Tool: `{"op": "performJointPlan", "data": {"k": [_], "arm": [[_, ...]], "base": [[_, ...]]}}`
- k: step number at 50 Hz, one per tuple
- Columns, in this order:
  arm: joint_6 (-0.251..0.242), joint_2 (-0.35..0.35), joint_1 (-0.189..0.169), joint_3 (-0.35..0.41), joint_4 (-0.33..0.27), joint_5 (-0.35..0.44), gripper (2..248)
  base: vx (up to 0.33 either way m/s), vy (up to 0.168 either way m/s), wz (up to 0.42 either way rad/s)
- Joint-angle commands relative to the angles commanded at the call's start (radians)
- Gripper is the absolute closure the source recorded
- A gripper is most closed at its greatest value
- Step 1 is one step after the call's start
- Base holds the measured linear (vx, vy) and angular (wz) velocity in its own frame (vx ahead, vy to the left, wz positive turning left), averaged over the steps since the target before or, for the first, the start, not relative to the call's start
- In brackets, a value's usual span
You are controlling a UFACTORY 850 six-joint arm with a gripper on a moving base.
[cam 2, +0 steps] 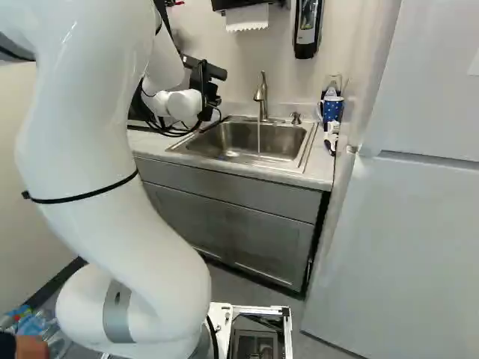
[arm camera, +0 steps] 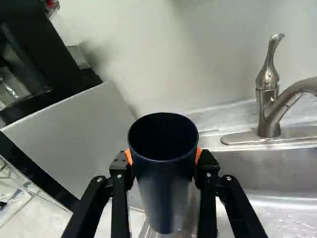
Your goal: Rinse the cup and place it in the tray
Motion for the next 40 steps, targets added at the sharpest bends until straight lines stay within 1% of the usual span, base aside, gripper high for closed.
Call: {"op": "performJointPlan", "data": {"k": [32,40], "arm": [[-0.336,0.000,0.000,0.000,0.000,0.000,125],[-0.336,0.000,0.000,0.000,0.000,0.000,125]], "base": [[0.000,0.000,0.000],[0.000,0.000,0.000]]}}
